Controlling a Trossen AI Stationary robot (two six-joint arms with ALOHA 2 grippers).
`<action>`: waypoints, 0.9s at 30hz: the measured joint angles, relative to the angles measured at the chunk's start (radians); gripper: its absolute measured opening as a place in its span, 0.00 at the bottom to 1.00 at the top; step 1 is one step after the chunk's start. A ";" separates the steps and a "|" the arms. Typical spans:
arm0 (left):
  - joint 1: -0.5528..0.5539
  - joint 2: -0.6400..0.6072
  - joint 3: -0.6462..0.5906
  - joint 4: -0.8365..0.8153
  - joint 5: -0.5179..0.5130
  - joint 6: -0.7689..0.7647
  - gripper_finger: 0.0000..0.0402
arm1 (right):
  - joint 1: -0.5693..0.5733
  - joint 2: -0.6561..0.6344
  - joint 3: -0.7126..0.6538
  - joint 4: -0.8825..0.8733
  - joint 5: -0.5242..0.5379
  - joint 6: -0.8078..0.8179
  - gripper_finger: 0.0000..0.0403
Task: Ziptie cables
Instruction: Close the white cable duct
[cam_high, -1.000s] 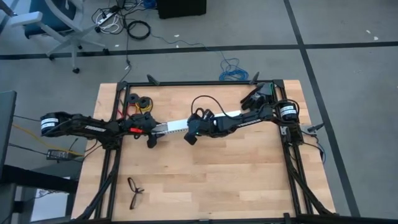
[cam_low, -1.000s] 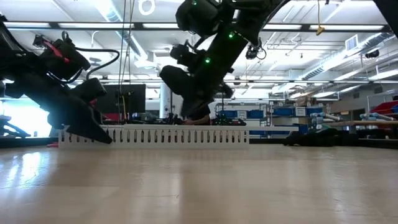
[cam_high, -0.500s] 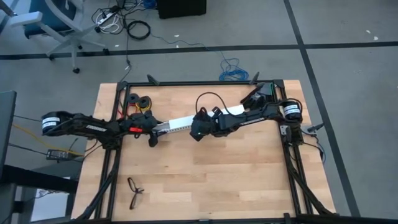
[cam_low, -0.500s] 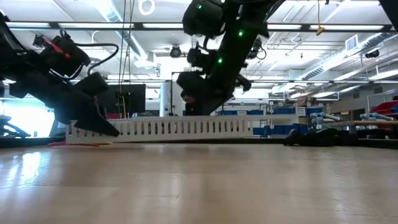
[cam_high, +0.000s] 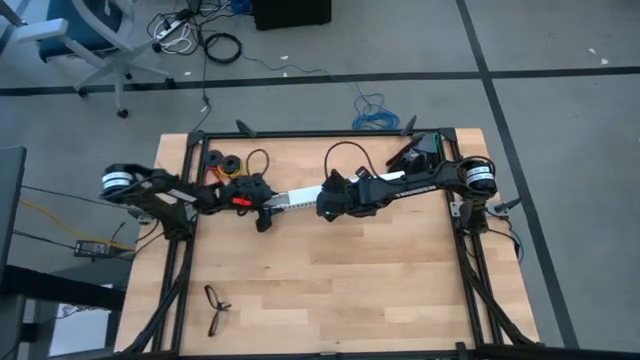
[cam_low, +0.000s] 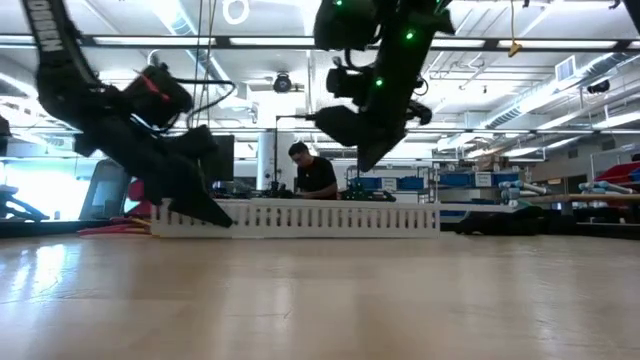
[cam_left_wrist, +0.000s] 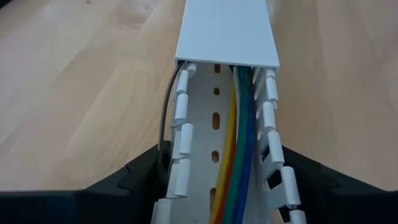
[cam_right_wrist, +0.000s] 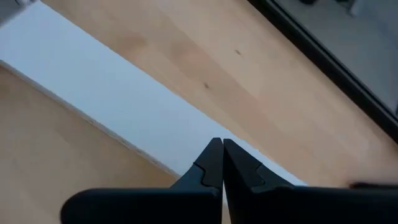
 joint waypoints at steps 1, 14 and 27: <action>0.000 0.028 0.019 0.001 0.001 0.001 0.62 | 0.004 -0.009 0.000 -0.034 0.003 0.032 0.00; 0.000 0.180 0.137 0.017 0.021 0.001 0.62 | 0.029 -0.021 -0.138 0.085 -0.055 0.228 0.00; 0.000 0.182 0.135 0.024 0.022 -0.001 0.62 | -0.004 -0.022 -0.288 0.725 -0.124 -0.080 0.00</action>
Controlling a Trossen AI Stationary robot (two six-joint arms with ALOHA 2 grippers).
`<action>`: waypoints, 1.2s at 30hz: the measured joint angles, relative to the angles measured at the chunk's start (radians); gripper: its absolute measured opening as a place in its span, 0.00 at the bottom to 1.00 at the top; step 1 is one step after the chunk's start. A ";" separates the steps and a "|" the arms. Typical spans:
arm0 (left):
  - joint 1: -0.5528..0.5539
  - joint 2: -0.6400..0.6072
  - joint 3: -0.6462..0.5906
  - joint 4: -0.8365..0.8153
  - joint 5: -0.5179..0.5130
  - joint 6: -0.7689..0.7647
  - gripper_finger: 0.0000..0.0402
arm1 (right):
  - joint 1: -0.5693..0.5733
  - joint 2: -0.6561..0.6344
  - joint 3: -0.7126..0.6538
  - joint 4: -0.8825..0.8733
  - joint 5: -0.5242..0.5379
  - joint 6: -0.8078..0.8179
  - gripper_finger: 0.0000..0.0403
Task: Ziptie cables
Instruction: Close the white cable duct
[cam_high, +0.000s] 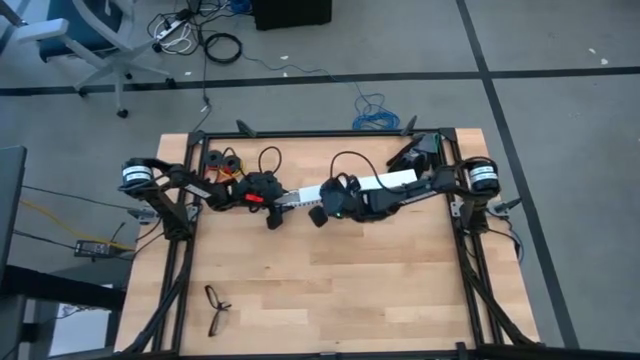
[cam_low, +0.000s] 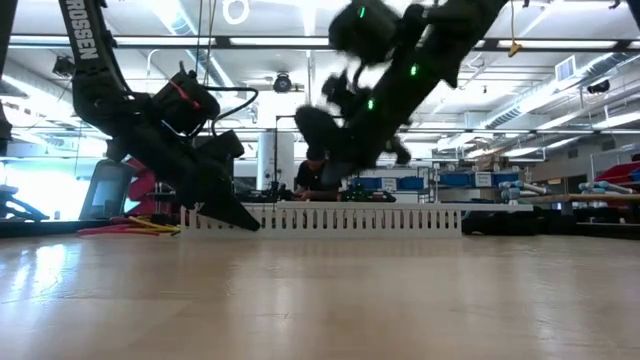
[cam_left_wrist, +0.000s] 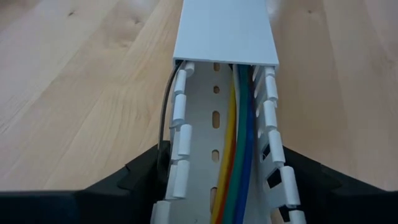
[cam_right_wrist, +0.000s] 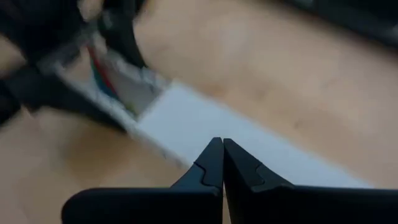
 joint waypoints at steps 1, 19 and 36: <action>0.000 0.000 0.000 0.000 0.001 0.000 0.62 | 0.020 -0.013 0.000 0.003 0.067 -0.003 0.00; 0.000 0.002 -0.003 0.016 0.003 0.000 0.62 | 0.022 0.118 -0.070 0.178 -0.082 0.148 0.00; 0.000 0.002 -0.003 0.016 0.006 -0.015 0.62 | 0.088 0.056 -0.059 -0.123 0.371 0.355 0.00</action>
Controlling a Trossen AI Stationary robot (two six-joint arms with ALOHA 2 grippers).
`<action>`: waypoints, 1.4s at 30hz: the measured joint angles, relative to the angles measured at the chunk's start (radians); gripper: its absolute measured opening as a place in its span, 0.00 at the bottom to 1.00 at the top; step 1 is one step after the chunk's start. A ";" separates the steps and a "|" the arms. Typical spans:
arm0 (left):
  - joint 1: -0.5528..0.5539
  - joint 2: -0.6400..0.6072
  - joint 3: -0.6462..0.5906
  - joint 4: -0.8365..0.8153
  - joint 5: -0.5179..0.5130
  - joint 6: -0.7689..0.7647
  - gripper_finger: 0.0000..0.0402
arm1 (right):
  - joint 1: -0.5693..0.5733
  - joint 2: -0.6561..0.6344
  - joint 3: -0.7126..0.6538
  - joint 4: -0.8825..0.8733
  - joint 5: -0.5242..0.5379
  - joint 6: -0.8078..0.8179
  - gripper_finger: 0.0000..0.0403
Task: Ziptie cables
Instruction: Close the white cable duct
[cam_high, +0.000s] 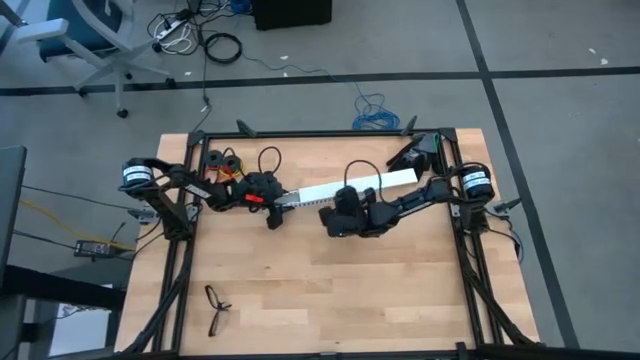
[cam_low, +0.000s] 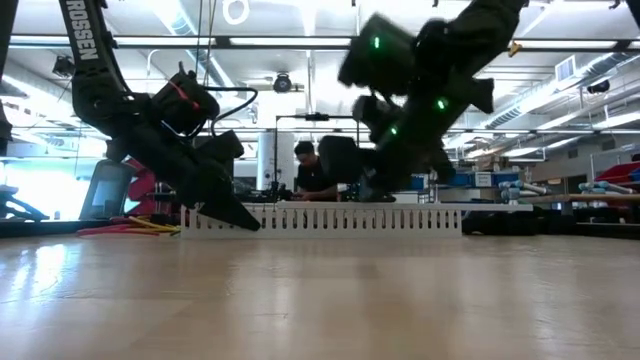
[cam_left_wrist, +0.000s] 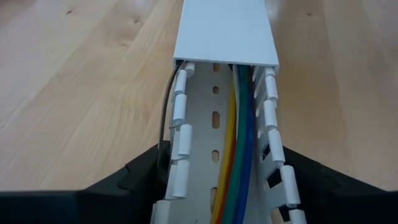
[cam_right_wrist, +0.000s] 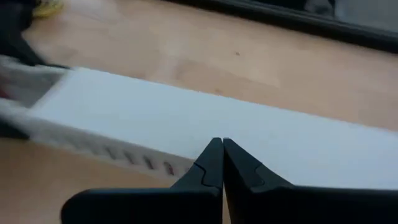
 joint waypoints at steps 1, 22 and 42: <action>0.000 0.000 0.000 0.000 -0.001 -0.005 0.62 | -0.011 0.008 -0.003 -0.035 -0.013 0.054 0.00; 0.000 0.000 0.000 -0.003 0.010 0.013 0.62 | -0.043 -0.080 -0.096 0.575 -0.386 -0.513 0.00; 0.000 -0.161 -0.030 -0.078 0.052 0.038 0.79 | -0.013 -0.102 -0.096 0.551 -0.369 -0.518 0.00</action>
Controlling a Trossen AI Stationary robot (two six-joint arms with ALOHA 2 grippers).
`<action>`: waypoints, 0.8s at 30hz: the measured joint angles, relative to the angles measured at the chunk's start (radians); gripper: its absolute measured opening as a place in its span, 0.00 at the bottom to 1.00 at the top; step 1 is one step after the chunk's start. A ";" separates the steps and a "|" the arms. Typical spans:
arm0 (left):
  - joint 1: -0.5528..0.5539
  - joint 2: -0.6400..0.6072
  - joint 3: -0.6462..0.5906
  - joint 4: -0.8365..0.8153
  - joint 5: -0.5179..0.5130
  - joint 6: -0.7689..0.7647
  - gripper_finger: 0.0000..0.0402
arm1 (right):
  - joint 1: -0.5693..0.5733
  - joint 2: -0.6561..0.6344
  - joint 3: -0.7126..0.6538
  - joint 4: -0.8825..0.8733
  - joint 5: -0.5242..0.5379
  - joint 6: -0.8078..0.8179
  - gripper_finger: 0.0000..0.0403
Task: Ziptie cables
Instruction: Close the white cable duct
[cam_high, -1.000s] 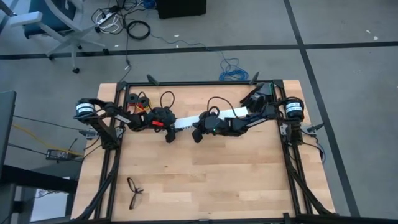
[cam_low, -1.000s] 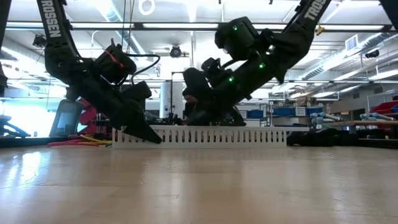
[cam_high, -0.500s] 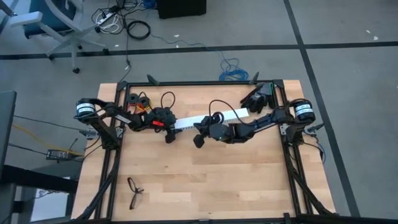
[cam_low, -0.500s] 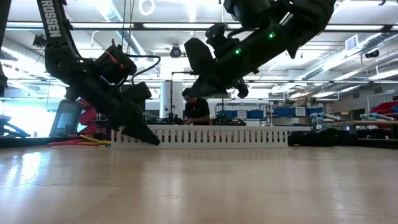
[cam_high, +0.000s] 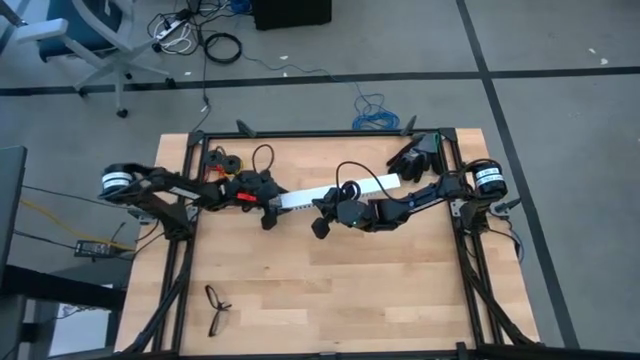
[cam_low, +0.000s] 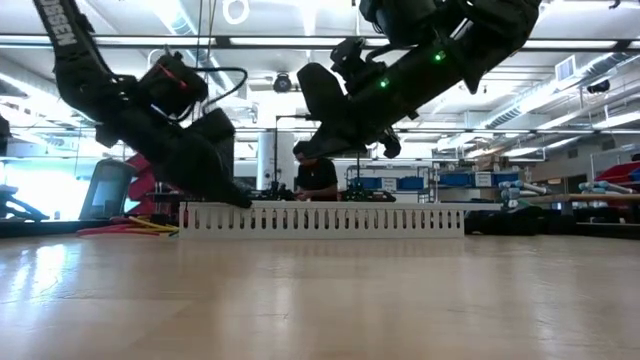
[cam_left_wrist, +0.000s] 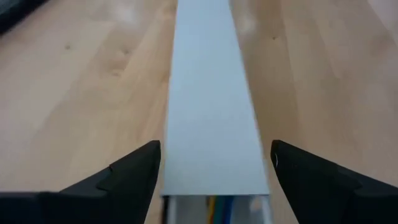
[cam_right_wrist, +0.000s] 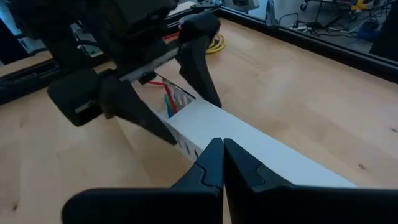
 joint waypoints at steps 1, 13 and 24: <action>0.000 -0.016 -0.003 -0.013 -0.013 0.006 0.79 | 0.000 0.000 0.000 -0.003 0.000 0.000 0.00; 0.001 -0.096 -0.197 0.125 -0.043 -0.056 0.79 | 0.000 -0.001 0.001 -0.027 0.000 0.001 0.00; 0.001 -0.095 -0.273 0.185 -0.091 -0.060 0.79 | 0.000 -0.001 0.001 -0.039 -0.004 0.019 0.00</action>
